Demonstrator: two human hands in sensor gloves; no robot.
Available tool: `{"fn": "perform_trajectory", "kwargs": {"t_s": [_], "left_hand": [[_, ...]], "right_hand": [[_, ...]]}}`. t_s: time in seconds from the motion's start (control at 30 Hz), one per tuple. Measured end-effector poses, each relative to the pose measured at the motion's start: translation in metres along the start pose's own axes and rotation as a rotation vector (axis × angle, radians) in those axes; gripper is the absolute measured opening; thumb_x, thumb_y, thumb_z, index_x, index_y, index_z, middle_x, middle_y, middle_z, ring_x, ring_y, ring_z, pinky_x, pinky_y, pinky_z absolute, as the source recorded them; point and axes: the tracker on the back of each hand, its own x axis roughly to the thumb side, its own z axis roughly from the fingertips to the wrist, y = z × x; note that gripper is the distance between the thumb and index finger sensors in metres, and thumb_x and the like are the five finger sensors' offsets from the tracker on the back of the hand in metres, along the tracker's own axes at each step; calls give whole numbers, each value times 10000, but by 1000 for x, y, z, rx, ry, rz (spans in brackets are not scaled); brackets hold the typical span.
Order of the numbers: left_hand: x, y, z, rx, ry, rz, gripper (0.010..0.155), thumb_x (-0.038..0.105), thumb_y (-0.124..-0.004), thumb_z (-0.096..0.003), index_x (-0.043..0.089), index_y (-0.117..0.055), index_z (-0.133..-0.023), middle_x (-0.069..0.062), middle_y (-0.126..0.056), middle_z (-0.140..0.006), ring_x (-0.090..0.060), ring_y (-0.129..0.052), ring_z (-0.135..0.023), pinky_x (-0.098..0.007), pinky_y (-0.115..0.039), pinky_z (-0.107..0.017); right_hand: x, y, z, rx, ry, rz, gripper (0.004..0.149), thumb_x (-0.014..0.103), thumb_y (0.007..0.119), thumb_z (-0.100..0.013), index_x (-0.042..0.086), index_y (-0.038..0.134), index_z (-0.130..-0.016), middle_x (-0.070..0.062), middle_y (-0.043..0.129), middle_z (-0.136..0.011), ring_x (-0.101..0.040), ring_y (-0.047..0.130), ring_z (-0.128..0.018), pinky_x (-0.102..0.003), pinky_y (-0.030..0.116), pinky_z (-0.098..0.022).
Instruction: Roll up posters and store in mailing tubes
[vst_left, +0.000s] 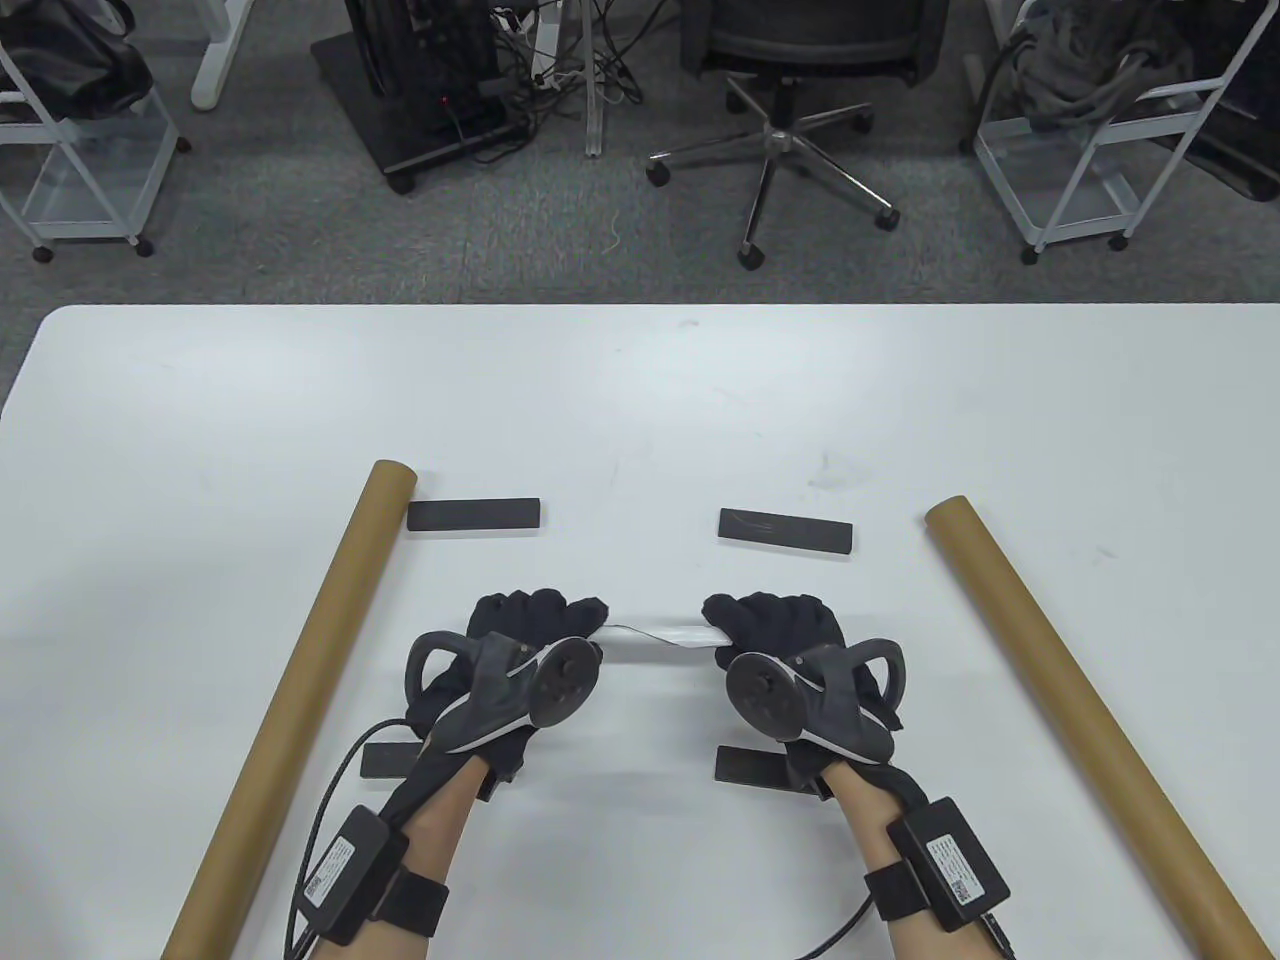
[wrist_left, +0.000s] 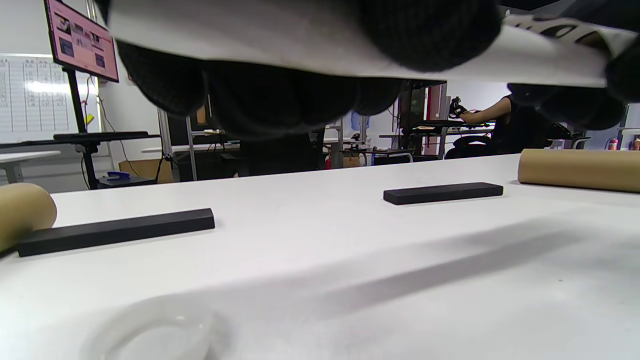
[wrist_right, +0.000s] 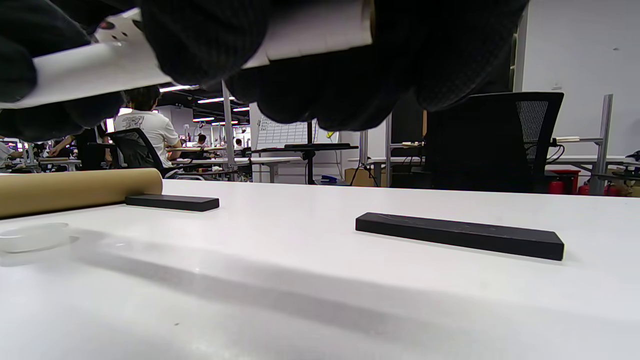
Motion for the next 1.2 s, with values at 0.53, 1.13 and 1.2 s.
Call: {"fn": "perform_trajectory", "kwargs": {"t_s": [0.53, 1.13, 1.2], "left_hand": [[3, 0, 1, 22, -2, -79, 532, 469, -701, -489, 359, -741, -1007, 39, -919, -975, -231, -986, -812, -515, -753, -767], [-4, -1, -2, -34, 29, -105, 524, 472, -717, -486, 393, -742, -1003, 95, -950, -859, -195, -988, -720, -509, -751, -761], [-7, -1, -2, -32, 42, -93, 525, 472, -719, -486, 391, -742, -1005, 94, -949, -861, -197, -987, -723, -512, -749, -760]], "right_hand": [[2, -1, -1, -3, 5, -19, 494, 334, 689, -460, 250, 711, -946, -49, 873, -862, -348, 921, -712, -628, 703, -645], [-29, -16, -31, 293, 139, -148, 624, 390, 676, -488, 152, 573, -1055, -192, 692, -1058, -498, 761, -885, -701, 599, -676], [-41, -23, -33, 301, 187, -224, 634, 390, 673, -494, 143, 553, -1066, -203, 673, -1067, -507, 748, -889, -704, 594, -675]]}}
